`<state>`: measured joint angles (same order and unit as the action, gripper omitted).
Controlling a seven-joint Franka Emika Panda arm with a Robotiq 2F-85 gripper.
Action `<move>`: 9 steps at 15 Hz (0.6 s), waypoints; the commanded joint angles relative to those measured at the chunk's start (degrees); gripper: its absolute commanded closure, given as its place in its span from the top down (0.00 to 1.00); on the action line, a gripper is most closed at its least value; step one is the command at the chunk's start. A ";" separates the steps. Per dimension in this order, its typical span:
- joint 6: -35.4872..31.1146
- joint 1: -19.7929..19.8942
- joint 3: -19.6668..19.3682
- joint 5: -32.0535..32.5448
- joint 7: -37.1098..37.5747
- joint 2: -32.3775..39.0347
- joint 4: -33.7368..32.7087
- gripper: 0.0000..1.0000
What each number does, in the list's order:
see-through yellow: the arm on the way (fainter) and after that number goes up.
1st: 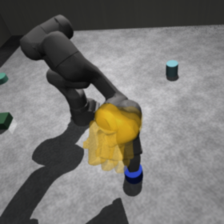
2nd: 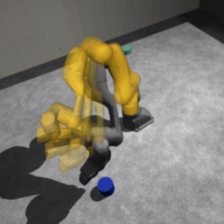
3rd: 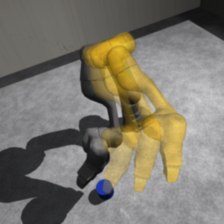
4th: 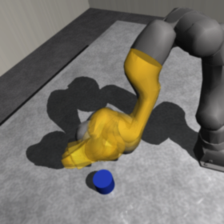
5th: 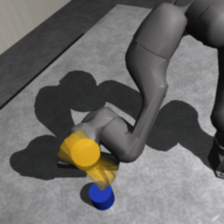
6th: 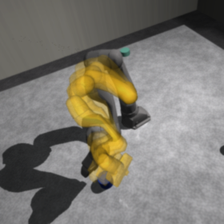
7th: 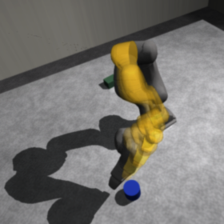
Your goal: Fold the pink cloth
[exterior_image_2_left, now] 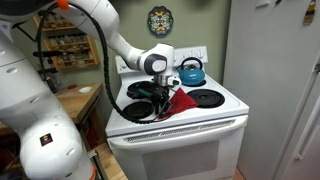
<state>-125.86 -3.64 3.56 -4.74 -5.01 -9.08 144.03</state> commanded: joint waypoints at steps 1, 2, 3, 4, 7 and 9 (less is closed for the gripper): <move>-0.49 0.09 -0.43 1.49 -1.29 -0.64 1.33 0.33; -0.29 0.11 -0.31 2.04 -1.02 -0.86 1.11 0.27; -0.07 0.05 -0.14 2.53 -0.61 -1.04 0.82 0.27; 0.15 -0.02 -0.07 2.85 -0.51 -1.18 0.54 0.20; 0.84 -0.17 0.25 4.20 0.08 -1.46 -0.57 0.00; 0.47 -0.35 0.72 5.64 0.61 -2.00 -1.40 0.00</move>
<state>-125.86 -3.68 3.73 -1.65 -5.58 -9.58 143.17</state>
